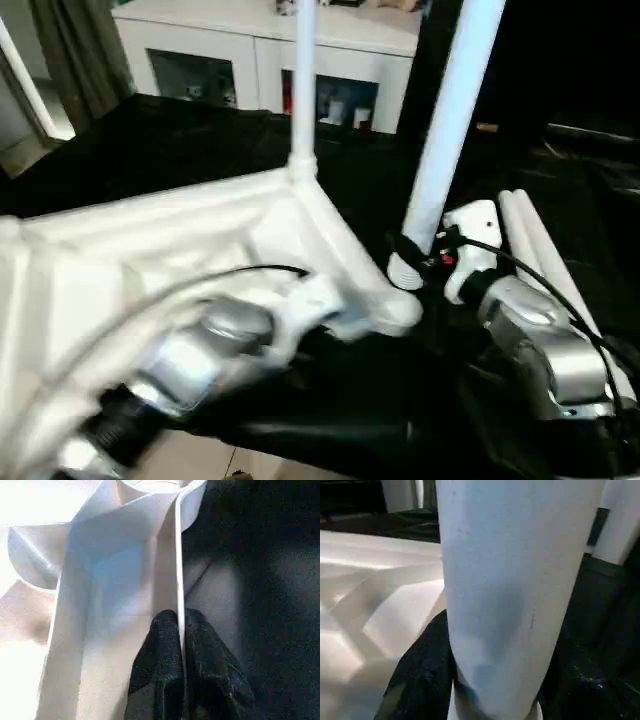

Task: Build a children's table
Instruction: Rotate table base

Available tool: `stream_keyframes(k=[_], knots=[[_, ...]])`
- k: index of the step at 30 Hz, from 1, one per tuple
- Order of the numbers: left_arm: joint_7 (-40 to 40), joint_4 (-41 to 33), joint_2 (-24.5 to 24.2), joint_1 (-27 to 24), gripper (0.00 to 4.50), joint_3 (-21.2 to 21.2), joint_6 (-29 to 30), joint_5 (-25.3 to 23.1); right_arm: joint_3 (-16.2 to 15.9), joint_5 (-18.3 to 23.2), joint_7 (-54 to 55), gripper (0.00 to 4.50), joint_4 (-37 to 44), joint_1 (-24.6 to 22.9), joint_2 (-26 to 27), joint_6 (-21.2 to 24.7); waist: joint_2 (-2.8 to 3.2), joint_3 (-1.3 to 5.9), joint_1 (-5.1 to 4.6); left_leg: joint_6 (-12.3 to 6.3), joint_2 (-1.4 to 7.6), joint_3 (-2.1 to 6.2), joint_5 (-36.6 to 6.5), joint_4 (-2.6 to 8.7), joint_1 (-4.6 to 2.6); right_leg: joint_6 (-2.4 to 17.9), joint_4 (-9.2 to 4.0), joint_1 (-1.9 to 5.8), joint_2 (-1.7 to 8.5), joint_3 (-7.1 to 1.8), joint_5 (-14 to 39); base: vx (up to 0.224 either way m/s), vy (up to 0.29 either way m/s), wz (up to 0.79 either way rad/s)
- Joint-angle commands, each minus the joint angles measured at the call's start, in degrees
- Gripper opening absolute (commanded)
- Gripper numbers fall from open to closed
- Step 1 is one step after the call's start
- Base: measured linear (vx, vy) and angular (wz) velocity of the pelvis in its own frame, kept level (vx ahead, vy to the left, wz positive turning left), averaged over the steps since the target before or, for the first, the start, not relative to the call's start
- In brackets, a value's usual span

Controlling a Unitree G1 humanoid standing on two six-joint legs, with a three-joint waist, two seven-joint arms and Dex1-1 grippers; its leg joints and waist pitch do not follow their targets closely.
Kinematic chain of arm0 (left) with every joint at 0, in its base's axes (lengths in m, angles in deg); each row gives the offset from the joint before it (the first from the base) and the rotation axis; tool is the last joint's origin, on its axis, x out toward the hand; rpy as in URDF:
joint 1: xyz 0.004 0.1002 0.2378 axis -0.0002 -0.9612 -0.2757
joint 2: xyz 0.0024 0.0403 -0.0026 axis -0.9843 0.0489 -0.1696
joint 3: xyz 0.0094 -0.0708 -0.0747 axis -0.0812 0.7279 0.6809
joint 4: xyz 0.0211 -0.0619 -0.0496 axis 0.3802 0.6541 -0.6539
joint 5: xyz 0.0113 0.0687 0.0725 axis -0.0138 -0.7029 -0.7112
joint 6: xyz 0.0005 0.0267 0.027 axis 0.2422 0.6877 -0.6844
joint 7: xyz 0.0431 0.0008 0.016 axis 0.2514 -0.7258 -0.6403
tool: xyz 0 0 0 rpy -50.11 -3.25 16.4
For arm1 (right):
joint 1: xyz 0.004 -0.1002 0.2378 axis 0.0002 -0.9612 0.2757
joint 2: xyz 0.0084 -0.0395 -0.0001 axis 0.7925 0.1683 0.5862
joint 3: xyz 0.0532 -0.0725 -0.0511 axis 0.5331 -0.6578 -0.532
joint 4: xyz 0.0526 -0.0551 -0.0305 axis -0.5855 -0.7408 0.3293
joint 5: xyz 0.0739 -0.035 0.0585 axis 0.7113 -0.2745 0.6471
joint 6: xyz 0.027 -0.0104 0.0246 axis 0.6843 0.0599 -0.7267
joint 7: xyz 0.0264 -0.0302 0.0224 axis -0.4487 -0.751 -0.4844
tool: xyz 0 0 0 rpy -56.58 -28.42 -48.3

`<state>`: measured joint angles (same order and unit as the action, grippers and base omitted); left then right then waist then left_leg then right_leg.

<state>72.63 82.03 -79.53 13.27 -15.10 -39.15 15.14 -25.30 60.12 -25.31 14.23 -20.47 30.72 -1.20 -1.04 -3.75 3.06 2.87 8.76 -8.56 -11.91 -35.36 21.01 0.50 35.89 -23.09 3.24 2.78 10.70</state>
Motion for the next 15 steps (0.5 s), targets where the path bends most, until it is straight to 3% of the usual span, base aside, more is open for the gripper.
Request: stream_keyframes(k=[1, 2, 4, 5, 8, 12, 13, 15], knots=[[3.4, 0.5, -2.3, -0.4, 0.00, 2.2, -5.2, -0.4, -0.9, -0.3, -0.4, 1.88, -1.4, 1.9, 0.6, -1.5, -0.05, 3.45, 0.40, 0.81, 3.59, 1.15, -13.2, 5.15, -0.51, 7.7, -5.59, 2.17, 5.01, -3.05, 22.8, 0.000, 0.000, 0.00], [4.2, 1.0, -4.4, -0.8, 0.00, 3.0, -6.0, -0.7, -1.2, -0.4, -0.8, 1.88, -2.7, 3.0, 1.1, -2.1, -0.25, 3.60, 0.56, 0.88, 3.70, 1.22, -12.8, 5.17, -0.62, 8.4, -5.19, 2.17, 5.11, -3.02, 21.1, 0.000, 0.000, 0.00], [4.5, 1.5, -6.3, -1.4, 0.00, 4.0, -6.6, -0.8, -1.2, -0.2, -1.0, 1.88, -4.4, 4.2, 1.9, -2.7, 0.32, 3.68, 0.43, 1.30, 3.88, 1.20, -11.3, 5.35, -0.49, 10.3, -4.35, 2.26, 4.94, -2.96, 15.6, 0.000, 0.000, 0.00], [5.0, 1.2, -6.8, -1.7, 0.00, 4.5, -6.9, -0.4, -1.2, -0.1, -1.2, 1.88, -5.4, 4.8, 2.3, -3.1, -0.09, 3.75, 0.42, 1.16, 3.83, 1.02, -10.4, 5.25, -0.56, 11.2, -4.03, 2.34, 4.96, -2.95, 12.7, 0.000, 0.000, 0.00], [5.8, 0.9, -7.0, -2.3, 0.00, 5.2, -9.0, 0.8, -1.5, 0.3, -2.1, 1.88, -7.1, 5.4, 3.2, -3.8, -0.18, 3.85, 0.68, 0.61, 3.76, 0.63, -6.5, 5.02, -0.40, 12.9, -3.48, 2.79, 5.07, -3.00, 6.4, 0.000, 0.000, 0.00], [5.1, 2.7, -5.9, -2.4, 0.00, 5.3, -12.9, 0.2, -2.4, 0.4, -2.9, 1.88, -9.2, 5.6, 4.3, -5.0, -0.33, 3.83, 0.80, 0.42, 3.75, 0.54, -6.6, 5.00, -0.43, 13.0, -3.51, 2.91, 5.15, -3.03, 6.8, 0.000, 0.000, 0.00], [5.5, 3.3, -5.0, -2.0, 0.29, 6.0, -13.0, 0.9, -2.5, 0.4, -3.0, 1.88, -9.7, 5.6, 4.5, -5.2, -0.36, 3.63, 0.81, 0.88, 3.77, 0.52, -8.2, 5.12, -0.50, 12.6, -3.84, 2.85, 5.23, -3.10, 9.5, 0.000, 0.000, 0.00], [5.6, 3.3, -4.5, -1.7, 0.29, 6.5, -12.7, 1.4, -2.6, 0.5, -3.3, 1.88, -9.8, 5.6, 4.5, -5.4, -0.47, 3.45, 0.80, 1.28, 3.79, 0.49, -9.8, 5.22, -0.61, 12.1, -4.09, 2.74, 5.24, -3.17, 12.3, 0.000, 0.000, 0.00]])
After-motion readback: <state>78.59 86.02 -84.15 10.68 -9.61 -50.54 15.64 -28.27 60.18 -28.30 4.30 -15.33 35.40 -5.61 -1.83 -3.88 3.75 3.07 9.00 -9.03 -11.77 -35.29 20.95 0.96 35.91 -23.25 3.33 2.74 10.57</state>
